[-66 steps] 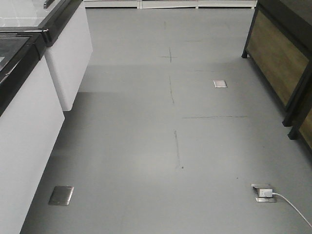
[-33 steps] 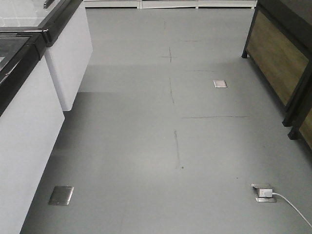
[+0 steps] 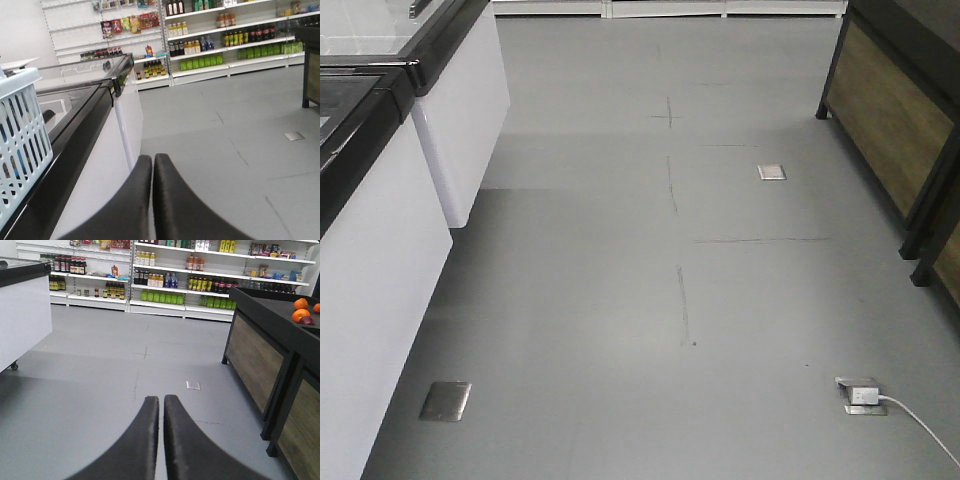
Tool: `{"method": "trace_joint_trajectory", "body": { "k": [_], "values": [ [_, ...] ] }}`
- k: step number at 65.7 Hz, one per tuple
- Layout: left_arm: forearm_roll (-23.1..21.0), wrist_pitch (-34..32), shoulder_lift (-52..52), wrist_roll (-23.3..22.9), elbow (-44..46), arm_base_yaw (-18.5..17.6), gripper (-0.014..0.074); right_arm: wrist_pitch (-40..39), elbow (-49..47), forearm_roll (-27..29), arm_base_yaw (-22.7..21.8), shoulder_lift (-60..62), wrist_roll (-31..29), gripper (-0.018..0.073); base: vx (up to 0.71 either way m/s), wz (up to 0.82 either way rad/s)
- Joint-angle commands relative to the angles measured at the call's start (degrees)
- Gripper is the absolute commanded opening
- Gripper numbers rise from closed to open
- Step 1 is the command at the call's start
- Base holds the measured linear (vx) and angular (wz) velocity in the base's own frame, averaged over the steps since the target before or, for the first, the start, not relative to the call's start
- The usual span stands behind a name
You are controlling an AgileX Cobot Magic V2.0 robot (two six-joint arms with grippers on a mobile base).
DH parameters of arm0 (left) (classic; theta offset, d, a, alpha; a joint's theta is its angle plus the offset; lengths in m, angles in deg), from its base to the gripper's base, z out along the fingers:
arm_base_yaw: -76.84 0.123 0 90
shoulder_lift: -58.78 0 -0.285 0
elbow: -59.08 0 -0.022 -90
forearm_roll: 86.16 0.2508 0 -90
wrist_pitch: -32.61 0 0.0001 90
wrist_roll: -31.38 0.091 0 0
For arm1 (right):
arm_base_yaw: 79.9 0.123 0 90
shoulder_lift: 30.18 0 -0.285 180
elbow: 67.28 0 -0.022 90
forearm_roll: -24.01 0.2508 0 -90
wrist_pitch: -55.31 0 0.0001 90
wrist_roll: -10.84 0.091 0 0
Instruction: Left arm holds basket, right arm returns cookies
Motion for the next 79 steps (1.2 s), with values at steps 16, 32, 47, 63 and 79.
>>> {"method": "trace_joint_trajectory", "body": {
  "k": [16, 32, 47, 63, 79],
  "values": [
    [-4.0, -12.5, 0.6, -8.4, 2.0, 0.1, -0.0006, -4.4, 1.0, -0.3, -0.1, 0.6, -0.3, -0.0003, 0.0, 0.0],
    [-5.4, -29.7, 0.6, -14.3, 2.3, 0.1, -0.0004, -4.4, 1.0, -0.3, -0.1, 0.6, -0.3, -0.0003, 0.0, 0.0],
    [-4.1, -19.9, 0.0, -13.4, 13.8, 0.1, -0.0004, -4.4, 1.0, -0.3, -0.1, 0.6, -0.3, -0.0003, 0.0, 0.0],
    [-0.8, -0.4, -9.2, -8.8, 35.2, 0.1, -0.0004, -4.4, 1.0, -0.3, -0.1, 0.6, -0.3, -0.0003, 0.0, 0.0],
    [0.1, 12.0, -24.6, -8.7, 52.3, 0.1, -0.0004, -4.4, 1.0, -0.3, -0.1, 0.6, -0.3, -0.0003, 0.0, 0.0]
  ]
}}
